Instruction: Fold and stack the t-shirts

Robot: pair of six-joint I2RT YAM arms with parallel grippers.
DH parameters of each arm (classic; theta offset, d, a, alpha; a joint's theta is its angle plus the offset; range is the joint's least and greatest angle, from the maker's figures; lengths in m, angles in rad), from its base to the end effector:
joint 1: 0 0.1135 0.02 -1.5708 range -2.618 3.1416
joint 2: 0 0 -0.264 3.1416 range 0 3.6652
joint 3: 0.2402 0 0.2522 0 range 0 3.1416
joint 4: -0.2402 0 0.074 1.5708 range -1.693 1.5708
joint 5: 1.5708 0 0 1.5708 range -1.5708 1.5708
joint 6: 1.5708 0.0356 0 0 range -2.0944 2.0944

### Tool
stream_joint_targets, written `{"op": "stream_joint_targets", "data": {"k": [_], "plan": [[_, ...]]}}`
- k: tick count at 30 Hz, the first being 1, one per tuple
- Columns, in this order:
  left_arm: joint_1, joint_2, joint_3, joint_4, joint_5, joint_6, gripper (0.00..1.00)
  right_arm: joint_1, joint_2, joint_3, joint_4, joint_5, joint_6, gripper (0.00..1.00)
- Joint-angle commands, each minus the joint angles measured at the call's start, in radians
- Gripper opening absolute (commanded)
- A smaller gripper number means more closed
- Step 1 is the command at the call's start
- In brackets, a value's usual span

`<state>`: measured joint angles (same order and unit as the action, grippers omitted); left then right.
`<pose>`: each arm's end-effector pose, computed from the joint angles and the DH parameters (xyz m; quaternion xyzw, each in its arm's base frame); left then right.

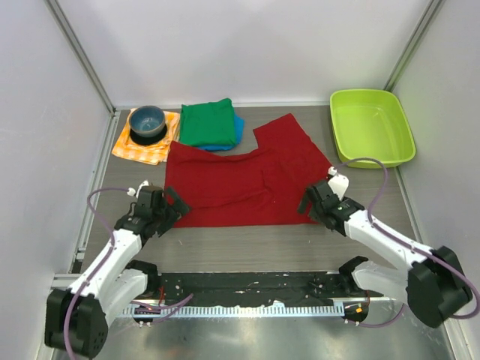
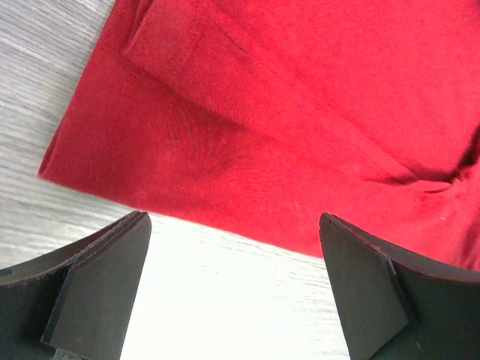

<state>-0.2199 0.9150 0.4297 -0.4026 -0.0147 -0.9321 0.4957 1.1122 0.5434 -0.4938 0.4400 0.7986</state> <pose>0.1688 -0.0372 0.1765 -0.3308 0.8823 -0.1766 0.2846 0.1774 0.0787 0.1760 0.1967 0.9255 -0.0206 0.3231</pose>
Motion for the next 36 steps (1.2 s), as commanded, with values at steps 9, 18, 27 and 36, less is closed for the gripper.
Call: {"op": "stream_joint_targets", "data": {"k": [9, 18, 27, 36], "plan": [[0.007, -0.082, 0.192, -0.105, -0.025, -0.020, 1.00, 0.230, 0.213, 0.371, 0.202, -0.315, -0.209, 0.99], [0.007, 0.054, 0.146, 0.079, -0.048, -0.042, 1.00, 0.349, 0.546, 0.523, 0.368, -0.572, -0.162, 1.00], [0.007, 0.094, 0.150, 0.099, -0.041, -0.033, 1.00, 0.445, 0.580, 0.503, 0.409, -0.589, -0.115, 0.99], [0.005, 0.150, 0.124, 0.217, 0.054, -0.079, 1.00, 0.471, 0.583, 0.412, 0.451, -0.554, -0.114, 1.00]]}}
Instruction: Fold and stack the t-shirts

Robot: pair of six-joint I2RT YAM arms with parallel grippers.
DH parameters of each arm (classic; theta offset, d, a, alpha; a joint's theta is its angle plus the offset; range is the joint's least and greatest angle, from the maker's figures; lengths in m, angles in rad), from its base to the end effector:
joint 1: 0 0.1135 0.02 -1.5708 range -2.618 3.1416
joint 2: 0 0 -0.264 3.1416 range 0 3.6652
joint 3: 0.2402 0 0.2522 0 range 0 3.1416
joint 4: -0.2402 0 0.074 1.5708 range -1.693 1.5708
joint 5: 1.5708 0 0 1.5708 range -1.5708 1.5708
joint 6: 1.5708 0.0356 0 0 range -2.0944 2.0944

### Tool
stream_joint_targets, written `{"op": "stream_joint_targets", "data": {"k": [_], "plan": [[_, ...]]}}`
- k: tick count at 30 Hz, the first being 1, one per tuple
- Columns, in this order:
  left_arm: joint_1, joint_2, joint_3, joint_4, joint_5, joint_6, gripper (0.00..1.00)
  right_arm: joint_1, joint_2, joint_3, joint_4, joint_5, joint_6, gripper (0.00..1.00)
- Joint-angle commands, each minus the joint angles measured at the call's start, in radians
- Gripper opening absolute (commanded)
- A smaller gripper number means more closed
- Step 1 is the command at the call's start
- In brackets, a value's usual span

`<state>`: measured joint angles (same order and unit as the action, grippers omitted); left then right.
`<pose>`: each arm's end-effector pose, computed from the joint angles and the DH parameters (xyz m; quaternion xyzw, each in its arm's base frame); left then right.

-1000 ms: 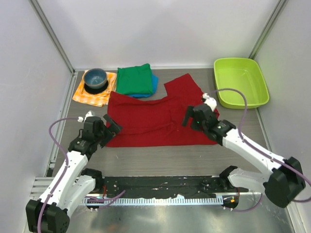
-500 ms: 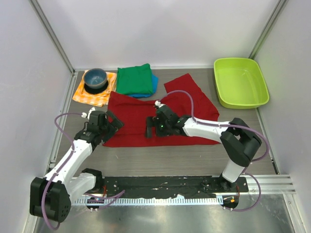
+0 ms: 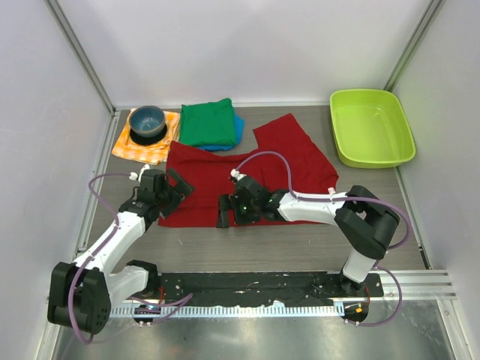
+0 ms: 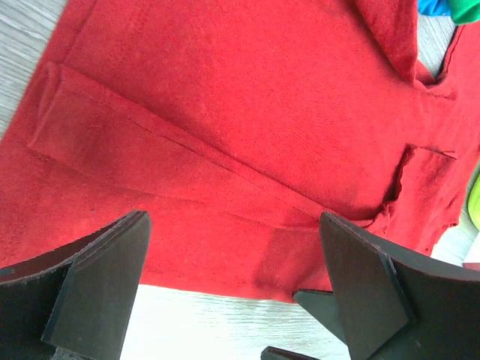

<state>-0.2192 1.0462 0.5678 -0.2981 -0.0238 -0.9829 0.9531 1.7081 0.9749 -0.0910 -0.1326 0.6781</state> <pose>0.2062 -0.0451 0.2057 -0.3479 0.8540 -0.2097 0.3252 0.2003 0.2901 0.1754 -0.1513 0.9170 0.3072 0.2045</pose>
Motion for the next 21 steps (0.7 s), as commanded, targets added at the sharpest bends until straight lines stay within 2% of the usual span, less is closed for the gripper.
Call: {"op": "stream_joint_targets", "data": {"k": [1, 5, 16, 21], "plan": [[0.006, 0.038, -0.010, 0.129, 0.079, -0.033, 1.00, 0.016, -0.013, -0.027, 0.051, 0.021, 0.000, 0.99], [-0.011, 0.087, 0.013, 0.169, 0.179, -0.039, 1.00, 0.018, -0.004, -0.044, 0.054, 0.024, -0.005, 0.99], [-0.180, 0.182, 0.041, 0.247, 0.173, -0.108, 1.00, 0.027, 0.002, -0.081, 0.085, 0.005, 0.018, 0.99], [-0.190, 0.278, 0.047, 0.315, 0.202, -0.123, 1.00, 0.029, -0.001, -0.088, 0.085, 0.008, 0.023, 0.99]]}}
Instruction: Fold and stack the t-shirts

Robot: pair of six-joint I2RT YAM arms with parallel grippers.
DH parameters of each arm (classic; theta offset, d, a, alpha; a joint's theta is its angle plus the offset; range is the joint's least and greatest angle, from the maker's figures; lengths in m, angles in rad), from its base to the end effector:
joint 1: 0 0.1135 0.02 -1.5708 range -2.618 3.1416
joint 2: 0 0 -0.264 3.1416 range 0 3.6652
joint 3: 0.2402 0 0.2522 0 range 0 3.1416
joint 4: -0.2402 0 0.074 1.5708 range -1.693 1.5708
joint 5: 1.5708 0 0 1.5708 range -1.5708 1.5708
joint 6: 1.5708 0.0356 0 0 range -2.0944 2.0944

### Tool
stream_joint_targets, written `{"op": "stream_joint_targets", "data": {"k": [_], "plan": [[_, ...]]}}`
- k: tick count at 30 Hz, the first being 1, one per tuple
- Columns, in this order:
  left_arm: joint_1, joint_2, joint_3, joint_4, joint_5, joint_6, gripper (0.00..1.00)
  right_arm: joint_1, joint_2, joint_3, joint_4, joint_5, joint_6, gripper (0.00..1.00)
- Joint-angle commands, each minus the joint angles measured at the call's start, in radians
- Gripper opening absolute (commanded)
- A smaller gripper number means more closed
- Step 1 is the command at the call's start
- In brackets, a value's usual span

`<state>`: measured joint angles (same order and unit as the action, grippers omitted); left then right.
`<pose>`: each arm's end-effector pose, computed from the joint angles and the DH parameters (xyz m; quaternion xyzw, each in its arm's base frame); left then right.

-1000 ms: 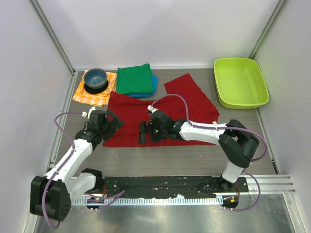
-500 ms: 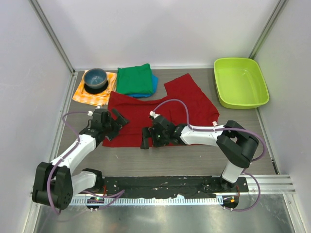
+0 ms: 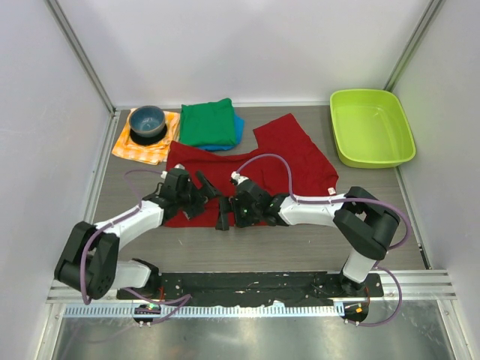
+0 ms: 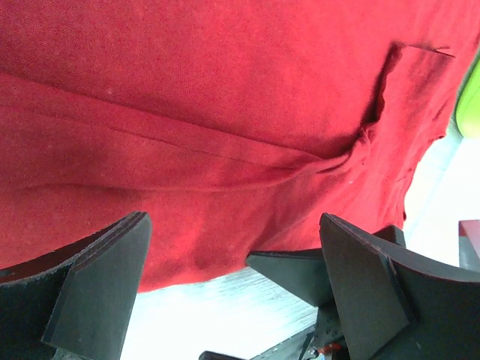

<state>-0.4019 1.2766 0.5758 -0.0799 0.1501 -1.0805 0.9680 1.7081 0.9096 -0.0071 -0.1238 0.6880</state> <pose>0.2252 -0.1015 0.1772 -0.2791 0.8775 -0.3102 0.2364 0.1924 0.2873 0.1626 -0.1521 0.9136 0.3133 0.2098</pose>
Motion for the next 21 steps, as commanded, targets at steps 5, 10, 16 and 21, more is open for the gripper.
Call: {"op": "stream_joint_targets", "data": {"k": [5, 10, 16, 21], "plan": [[-0.006, 0.089, 0.055, 0.112, 0.020, -0.018, 1.00, 0.014, -0.007, -0.029, 0.001, 0.003, 0.012, 0.99], [-0.006, 0.124, 0.076, 0.123, 0.017, -0.009, 1.00, 0.015, -0.008, -0.041, 0.032, -0.007, 0.015, 0.99], [-0.006, 0.184, 0.098, 0.135, 0.013, 0.001, 1.00, 0.020, -0.001, -0.052, 0.045, -0.014, 0.025, 0.99], [-0.006, 0.219, 0.113, 0.158, -0.007, 0.017, 1.00, 0.024, -0.013, -0.067, 0.058, -0.016, 0.030, 0.99]]}}
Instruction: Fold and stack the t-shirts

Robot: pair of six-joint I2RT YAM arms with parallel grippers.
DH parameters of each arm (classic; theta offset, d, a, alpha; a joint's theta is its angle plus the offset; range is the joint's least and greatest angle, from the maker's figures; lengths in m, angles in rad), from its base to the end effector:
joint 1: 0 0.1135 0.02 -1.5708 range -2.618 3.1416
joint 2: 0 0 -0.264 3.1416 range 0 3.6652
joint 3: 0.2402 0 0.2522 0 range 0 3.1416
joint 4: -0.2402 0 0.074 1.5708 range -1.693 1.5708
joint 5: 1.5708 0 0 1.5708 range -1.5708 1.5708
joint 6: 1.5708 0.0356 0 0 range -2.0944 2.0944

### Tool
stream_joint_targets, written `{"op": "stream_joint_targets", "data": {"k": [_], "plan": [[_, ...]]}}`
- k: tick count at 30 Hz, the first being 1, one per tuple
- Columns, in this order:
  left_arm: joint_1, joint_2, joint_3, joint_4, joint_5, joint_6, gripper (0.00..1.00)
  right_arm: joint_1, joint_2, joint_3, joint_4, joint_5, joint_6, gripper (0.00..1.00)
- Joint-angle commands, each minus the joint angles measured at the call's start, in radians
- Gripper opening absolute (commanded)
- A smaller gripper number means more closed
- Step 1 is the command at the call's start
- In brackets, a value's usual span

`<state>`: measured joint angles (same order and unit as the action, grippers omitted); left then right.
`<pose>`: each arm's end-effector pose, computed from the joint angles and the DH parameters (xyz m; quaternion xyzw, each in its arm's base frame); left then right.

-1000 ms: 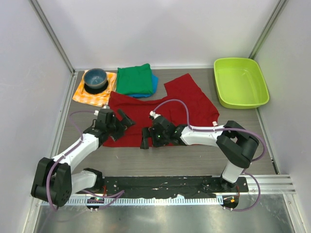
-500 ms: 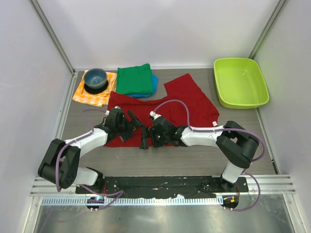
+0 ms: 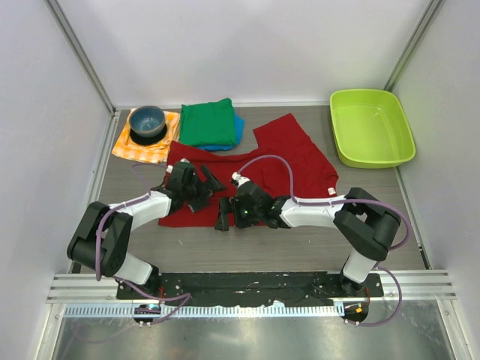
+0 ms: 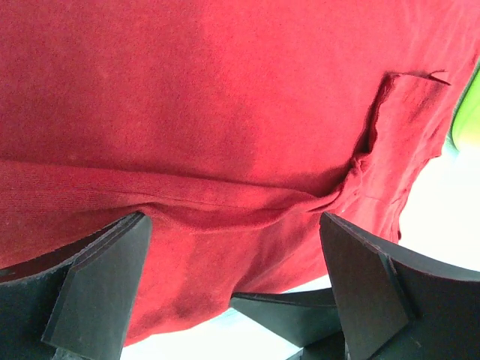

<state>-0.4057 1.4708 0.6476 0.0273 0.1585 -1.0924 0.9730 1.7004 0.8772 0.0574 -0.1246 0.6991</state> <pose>0.2556 -0.1159 0.1593 -0.2825 0.8792 -0.3102 0.2259 0.1897 0.2864 0.1607 -0.1495 0.9064 0.3285 0.2196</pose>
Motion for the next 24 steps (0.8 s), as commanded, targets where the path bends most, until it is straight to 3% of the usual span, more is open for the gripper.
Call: {"op": "stream_joint_targets", "data": {"k": [1, 17, 24], "plan": [[-0.004, 0.028, 0.047, 0.051, -0.030, 0.034, 1.00, 0.020, -0.008, -0.037, -0.005, -0.014, 0.020, 0.99], [0.062, 0.111, 0.242, -0.044, -0.082, 0.146, 1.00, 0.043, -0.021, -0.073, 0.018, -0.012, 0.028, 0.99], [0.105, 0.034, 0.265, -0.109, -0.095, 0.183, 1.00, 0.047, -0.042, -0.070, -0.005, 0.060, 0.008, 0.99]]}}
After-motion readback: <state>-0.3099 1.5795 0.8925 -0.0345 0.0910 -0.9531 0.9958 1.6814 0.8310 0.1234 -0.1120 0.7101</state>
